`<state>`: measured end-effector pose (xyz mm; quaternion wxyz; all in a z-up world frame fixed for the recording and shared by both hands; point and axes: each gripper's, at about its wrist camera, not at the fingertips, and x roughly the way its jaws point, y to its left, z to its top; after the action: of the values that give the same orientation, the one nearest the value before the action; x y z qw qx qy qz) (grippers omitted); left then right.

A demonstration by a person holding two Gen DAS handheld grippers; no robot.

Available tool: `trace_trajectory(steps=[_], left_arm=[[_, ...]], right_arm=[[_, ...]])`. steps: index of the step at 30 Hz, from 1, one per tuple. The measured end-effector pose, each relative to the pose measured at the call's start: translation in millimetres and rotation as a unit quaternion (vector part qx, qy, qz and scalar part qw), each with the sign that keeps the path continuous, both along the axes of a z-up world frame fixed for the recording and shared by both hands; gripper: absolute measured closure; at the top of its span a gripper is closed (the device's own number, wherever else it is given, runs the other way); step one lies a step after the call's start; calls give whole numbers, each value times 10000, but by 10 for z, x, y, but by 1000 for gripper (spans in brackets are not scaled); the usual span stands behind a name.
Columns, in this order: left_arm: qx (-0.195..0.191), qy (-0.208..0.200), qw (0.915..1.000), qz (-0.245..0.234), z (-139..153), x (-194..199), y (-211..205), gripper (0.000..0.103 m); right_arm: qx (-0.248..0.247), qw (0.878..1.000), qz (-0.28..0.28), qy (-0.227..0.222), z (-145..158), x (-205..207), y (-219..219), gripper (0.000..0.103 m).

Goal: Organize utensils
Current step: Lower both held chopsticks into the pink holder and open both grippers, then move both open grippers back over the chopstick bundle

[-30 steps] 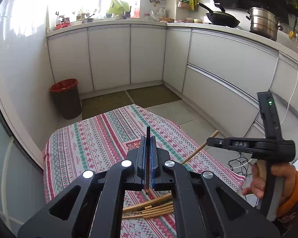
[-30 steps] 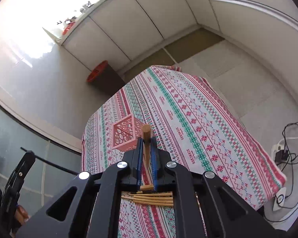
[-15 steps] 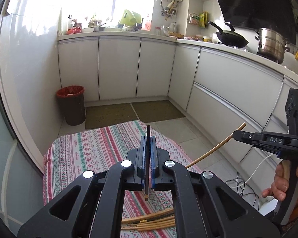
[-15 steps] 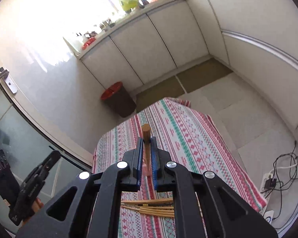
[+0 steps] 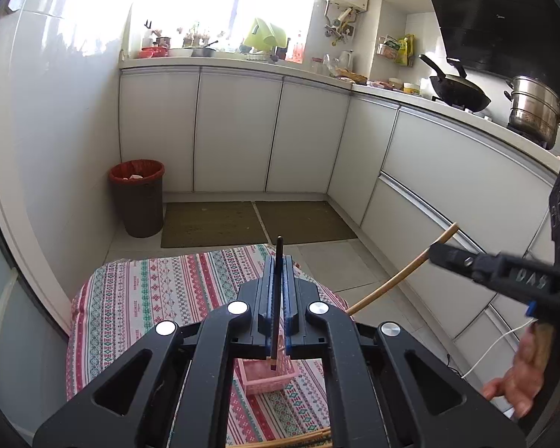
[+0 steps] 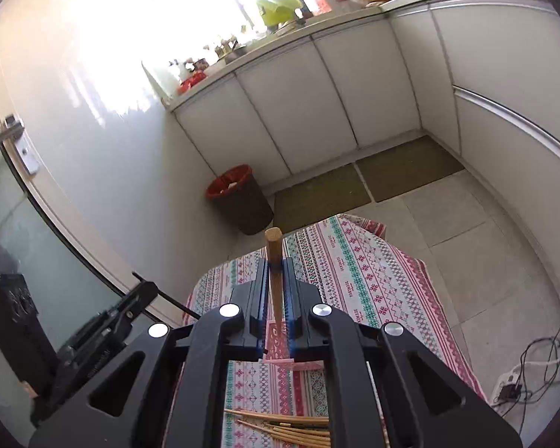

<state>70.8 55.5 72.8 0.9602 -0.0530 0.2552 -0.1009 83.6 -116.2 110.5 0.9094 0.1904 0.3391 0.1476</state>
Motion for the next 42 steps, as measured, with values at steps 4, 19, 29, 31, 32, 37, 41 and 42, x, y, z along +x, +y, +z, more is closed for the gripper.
trace_trajectory(steps=[4,19,29,31,32,37,41,42], left_arm=[[5,44,10000,45,-52,96,30,100],[58,286,9995,103,-218,294,-32,99],[79,294,9990,323,-247,284,-51,58],[123,234,9991,327,-207,249,-73,56],[144,210,9991,333,-193,234,-83,55],[302,8,9984,479,-130,121,-123,33],[406,-55,9976,555,-107,55,-151,29],[446,-72,9974,564,-105,40,-160,28]], right_arm=[[-25,9999,158,-11,-157,104,119,89],[-120,9994,-222,238,-400,188,7,46],[-244,9993,-244,153,-398,110,8,38],[-236,9992,-252,177,-404,107,-14,38],[-234,9992,-257,187,-408,99,-21,38],[-273,9990,-311,182,-411,27,-64,34],[-317,9986,-417,114,-385,-47,-101,27],[-326,9984,-463,88,-377,-67,-122,26]])
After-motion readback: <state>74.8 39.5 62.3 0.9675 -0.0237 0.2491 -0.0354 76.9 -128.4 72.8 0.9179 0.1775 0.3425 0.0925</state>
